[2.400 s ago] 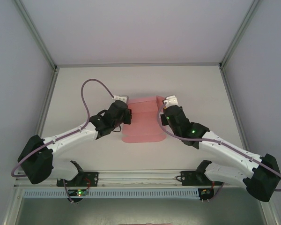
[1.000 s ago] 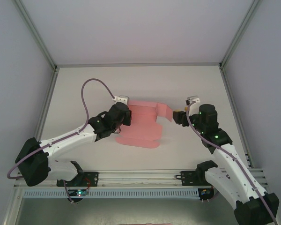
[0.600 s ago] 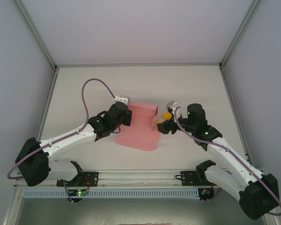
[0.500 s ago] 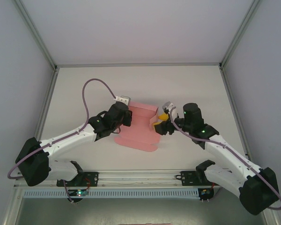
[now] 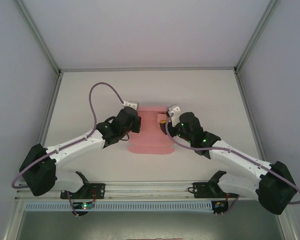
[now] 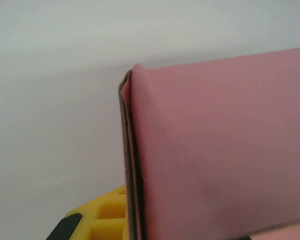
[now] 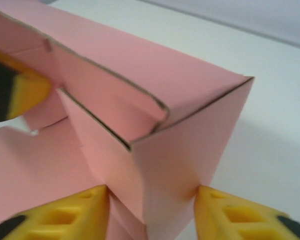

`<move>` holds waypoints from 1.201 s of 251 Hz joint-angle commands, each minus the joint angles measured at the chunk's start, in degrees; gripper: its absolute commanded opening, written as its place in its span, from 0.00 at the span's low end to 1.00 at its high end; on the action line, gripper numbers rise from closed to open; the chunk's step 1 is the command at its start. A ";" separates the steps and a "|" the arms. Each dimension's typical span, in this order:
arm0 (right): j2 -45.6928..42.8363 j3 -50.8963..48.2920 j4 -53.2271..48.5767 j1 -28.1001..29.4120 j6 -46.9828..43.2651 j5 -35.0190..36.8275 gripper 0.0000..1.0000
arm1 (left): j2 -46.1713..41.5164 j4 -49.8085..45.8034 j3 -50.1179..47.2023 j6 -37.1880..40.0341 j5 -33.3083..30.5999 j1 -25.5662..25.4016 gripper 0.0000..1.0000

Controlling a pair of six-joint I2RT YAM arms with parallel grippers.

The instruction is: Assemble paper box

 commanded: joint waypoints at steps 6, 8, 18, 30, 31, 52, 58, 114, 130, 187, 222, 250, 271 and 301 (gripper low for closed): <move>4.51 1.16 9.46 2.57 2.26 19.33 0.29 | 1.19 2.03 3.81 0.87 6.33 -2.13 0.00; 4.74 1.29 9.53 2.53 2.22 19.69 0.28 | 1.25 1.99 3.80 0.87 6.32 -2.15 0.00; 5.98 1.84 9.58 2.86 1.87 21.56 0.22 | 1.36 2.01 4.02 0.84 6.20 -2.23 0.00; 7.23 2.30 9.55 3.10 2.00 24.80 0.16 | 1.43 1.83 4.11 0.59 5.70 -2.33 0.00; 7.32 2.33 9.55 3.10 2.04 24.99 0.15 | 1.45 1.86 4.13 0.54 5.66 -2.37 0.00; 8.28 2.47 8.85 3.18 2.41 30.44 0.08 | 1.47 0.79 4.62 -0.52 3.53 -2.47 0.00; 8.41 2.32 8.80 3.19 2.50 32.46 0.07 | 1.48 0.32 4.74 -0.99 2.76 -2.50 0.00; 12.87 5.72 0.02 1.27 5.11 56.64 0.05 | 2.34 -3.92 6.25 -5.97 -3.30 -4.62 0.00; 13.89 6.89 -3.12 0.18 5.86 59.02 0.02 | 2.57 -7.35 7.28 -7.65 -6.42 -5.29 0.00; 17.32 9.20 -3.80 -1.74 -2.57 71.23 0.00 | 1.99 -14.11 8.53 -12.77 -12.78 -5.51 0.00; 20.67 11.53 -5.33 -2.16 -4.35 76.84 0.00 | 2.75 -15.89 9.68 -14.63 -13.45 -5.58 0.00; 17.53 9.56 -4.99 -3.53 0.27 65.94 0.00 | 3.21 -16.88 10.00 -15.15 -14.70 -5.57 0.00; 12.02 4.00 4.85 -3.88 -1.84 49.74 0.10 | 3.49 -17.01 9.69 -15.12 -16.41 -5.56 0.00; 5.04 -1.73 14.48 -4.59 -2.76 19.57 0.33 | 4.19 -14.06 9.21 -13.82 -15.74 -5.54 0.00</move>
